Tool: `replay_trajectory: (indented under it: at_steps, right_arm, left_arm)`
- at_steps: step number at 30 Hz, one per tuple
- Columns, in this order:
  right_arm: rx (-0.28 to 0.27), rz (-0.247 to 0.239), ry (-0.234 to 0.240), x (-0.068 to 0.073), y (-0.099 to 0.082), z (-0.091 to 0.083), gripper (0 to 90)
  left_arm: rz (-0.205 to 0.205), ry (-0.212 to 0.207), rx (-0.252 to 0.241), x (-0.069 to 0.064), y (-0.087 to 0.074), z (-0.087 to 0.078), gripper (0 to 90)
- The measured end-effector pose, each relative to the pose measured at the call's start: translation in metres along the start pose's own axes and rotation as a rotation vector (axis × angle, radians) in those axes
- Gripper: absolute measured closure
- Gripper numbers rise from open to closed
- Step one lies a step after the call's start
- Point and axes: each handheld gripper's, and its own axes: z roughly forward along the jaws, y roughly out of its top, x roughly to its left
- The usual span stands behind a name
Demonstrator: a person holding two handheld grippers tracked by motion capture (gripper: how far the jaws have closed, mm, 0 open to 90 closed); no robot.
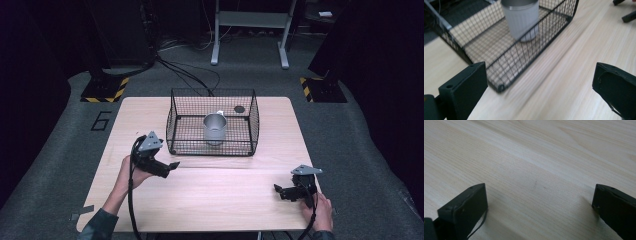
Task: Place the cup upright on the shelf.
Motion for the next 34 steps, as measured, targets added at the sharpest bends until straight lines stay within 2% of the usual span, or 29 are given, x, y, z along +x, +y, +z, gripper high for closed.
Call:
replay_trajectory:
  at_steps: [3,5,6,7,8,10,16,18,20,21,25,34]
  right_arm:
    - [-0.002,0.001,0.000,0.000,0.000,0.000,0.0]
    - [-0.002,0.000,0.000,0.000,0.000,0.000,0.0]
    - [-0.002,0.000,0.000,0.000,0.000,0.000,0.0]
    - [-0.002,-0.001,0.000,0.000,0.000,0.000,0.0]
    - [-0.002,-0.001,0.000,0.000,0.000,0.000,0.0]
    - [-0.002,-0.001,0.000,0.000,0.000,0.000,0.0]
    - [-0.002,0.000,0.000,0.000,0.000,0.000,0.0]
    - [0.000,0.000,0.000,0.000,0.000,0.000,0.0]
    - [0.002,0.000,0.000,0.000,0.000,0.000,0.0]
    - [-0.002,0.000,0.000,0.000,0.000,0.000,0.0]
    - [-0.002,0.000,0.000,0.000,0.000,0.000,0.0]
    - [-0.002,0.000,0.000,0.000,0.000,0.000,0.0]
  left_arm:
    - [-0.020,0.018,0.033,0.003,-0.023,-0.002,0.1]
    - [-0.054,0.027,0.041,0.003,-0.040,-0.001,0.1]
    - [-0.077,0.035,0.065,0.003,-0.055,0.000,0.1]
    - [-0.088,0.043,0.075,0.004,-0.063,0.001,0.1]
    - [-0.088,0.043,0.075,0.004,-0.063,0.001,0.1]
    - [-0.121,0.048,0.093,0.005,-0.080,0.003,0.1]
    - [-0.165,0.091,0.154,0.007,-0.114,0.012,0.1]
    - [-0.195,0.102,0.142,0.007,-0.125,0.016,0.1]
    - [-0.195,0.103,0.155,0.008,-0.127,0.017,0.1]
    - [-0.201,0.117,0.142,0.007,-0.132,0.019,0.0]
    - [-0.197,0.128,0.132,0.008,-0.132,0.021,0.0]
    - [-0.197,0.125,0.136,0.008,-0.132,0.020,0.0]
